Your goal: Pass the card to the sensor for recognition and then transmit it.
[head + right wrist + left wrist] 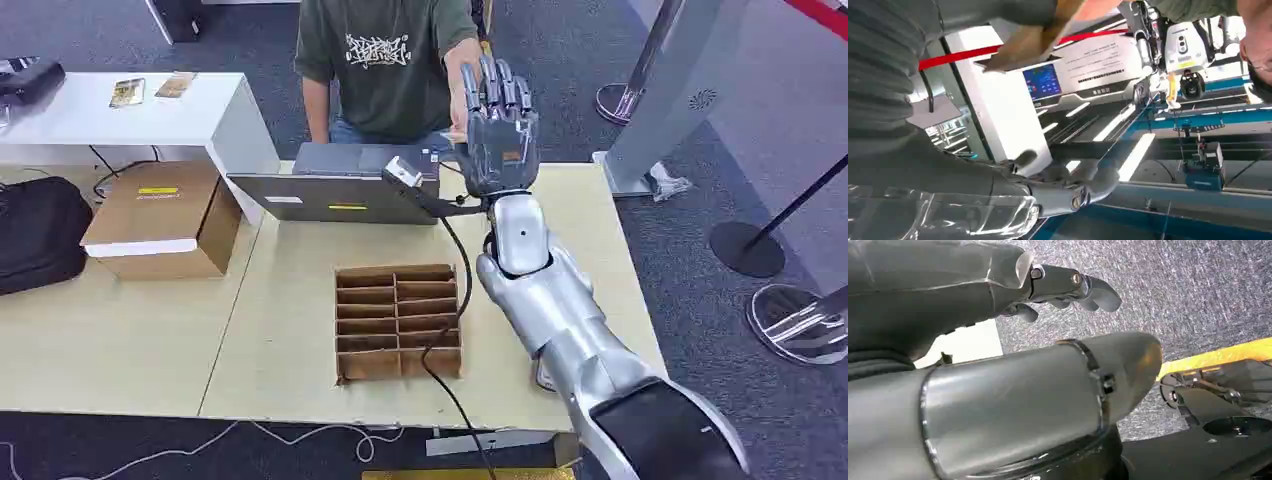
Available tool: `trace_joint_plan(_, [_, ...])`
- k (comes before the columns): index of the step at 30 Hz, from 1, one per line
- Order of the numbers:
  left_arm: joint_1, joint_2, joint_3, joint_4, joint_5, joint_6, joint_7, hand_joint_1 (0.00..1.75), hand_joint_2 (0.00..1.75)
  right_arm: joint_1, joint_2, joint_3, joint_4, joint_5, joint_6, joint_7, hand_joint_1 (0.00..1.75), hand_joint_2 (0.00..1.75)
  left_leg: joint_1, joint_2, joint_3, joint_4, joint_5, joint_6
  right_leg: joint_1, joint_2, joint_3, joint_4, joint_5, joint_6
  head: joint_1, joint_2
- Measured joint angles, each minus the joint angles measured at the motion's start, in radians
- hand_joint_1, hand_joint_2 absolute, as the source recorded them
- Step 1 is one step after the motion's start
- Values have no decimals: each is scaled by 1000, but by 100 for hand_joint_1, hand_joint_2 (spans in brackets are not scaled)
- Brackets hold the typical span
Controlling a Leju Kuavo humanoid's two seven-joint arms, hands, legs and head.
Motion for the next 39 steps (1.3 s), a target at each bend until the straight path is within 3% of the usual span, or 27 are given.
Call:
trace_joint_plan(35, [0,0,-23,0,2,-1,-1,0,0,8,0,-2,-19,-2,49,-1,175,175,0,0,0,0,0,0,0,0,0,0,0,0,0,0])
trace_joint_plan(39, [0,0,-23,0,6,-1,-1,0,0,23,8,-47,-43,-93,64,-86,175,175,0,0,0,0,0,0,0,0,0,0,0,0,0,0])
